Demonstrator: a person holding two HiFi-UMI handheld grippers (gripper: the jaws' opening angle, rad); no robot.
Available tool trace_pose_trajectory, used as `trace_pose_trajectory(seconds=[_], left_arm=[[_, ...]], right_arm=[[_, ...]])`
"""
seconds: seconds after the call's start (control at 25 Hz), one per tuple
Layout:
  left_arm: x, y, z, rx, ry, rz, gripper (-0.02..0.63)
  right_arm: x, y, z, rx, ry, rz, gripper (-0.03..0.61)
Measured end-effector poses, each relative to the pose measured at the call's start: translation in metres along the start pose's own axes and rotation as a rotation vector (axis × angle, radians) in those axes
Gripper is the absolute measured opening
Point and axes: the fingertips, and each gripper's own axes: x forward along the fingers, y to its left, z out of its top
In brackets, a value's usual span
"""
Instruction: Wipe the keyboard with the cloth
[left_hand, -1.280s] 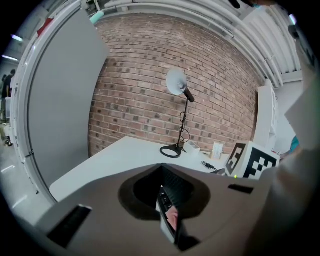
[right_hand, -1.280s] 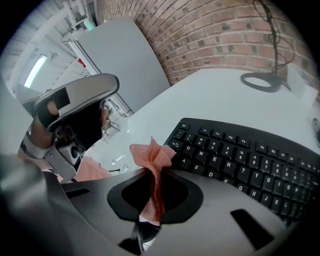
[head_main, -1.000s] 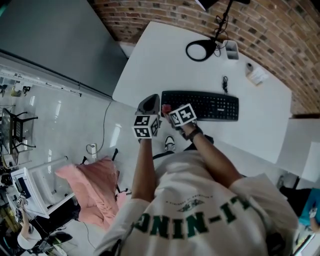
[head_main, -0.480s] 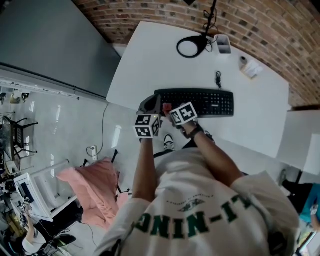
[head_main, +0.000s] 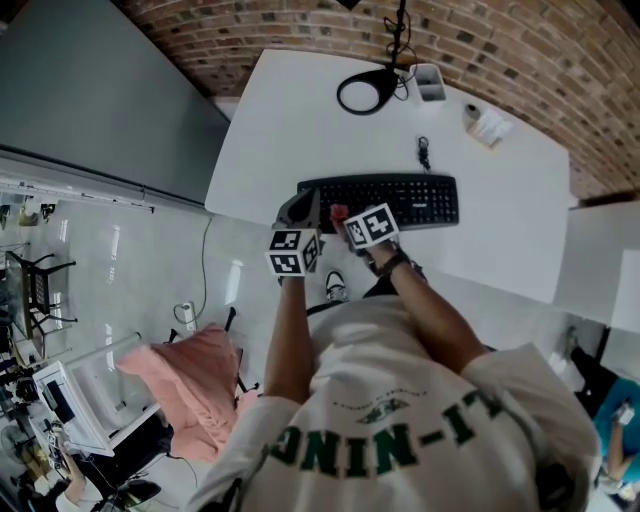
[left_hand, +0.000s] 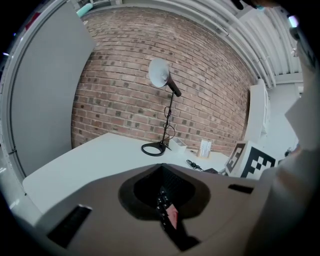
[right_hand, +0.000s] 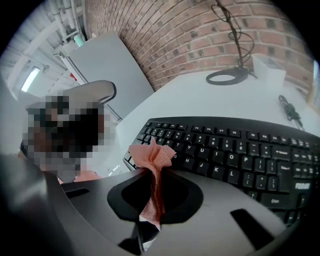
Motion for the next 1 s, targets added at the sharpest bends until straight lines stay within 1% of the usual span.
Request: trace_pose_trajectory(seconds=[0.2,0.44,0.84,1.0], left_arm=[[0.008,-0.012,0.003,0.013,0.001,-0.024,0.000],[0.017,-0.022,0.005,0.025,0.006,-0.046,0.000],[0.032,-0.045,0.004,0.035,0.012,-0.097,0.000],[0.040,-0.058,0.006,0.044,0.009,-0.119,0.000]], right_arm=[[-0.008,-0.014,-0.003,0.022,-0.005,-0.033,0.025],[-0.015,-0.023,-0.007,0.042,-0.017,-0.029,0.025],[-0.029,-0.048,-0.018,0.085,-0.042,-0.060,0.025],[-0.039,-0.061,-0.025,0.105,-0.049,-0.086,0.025]])
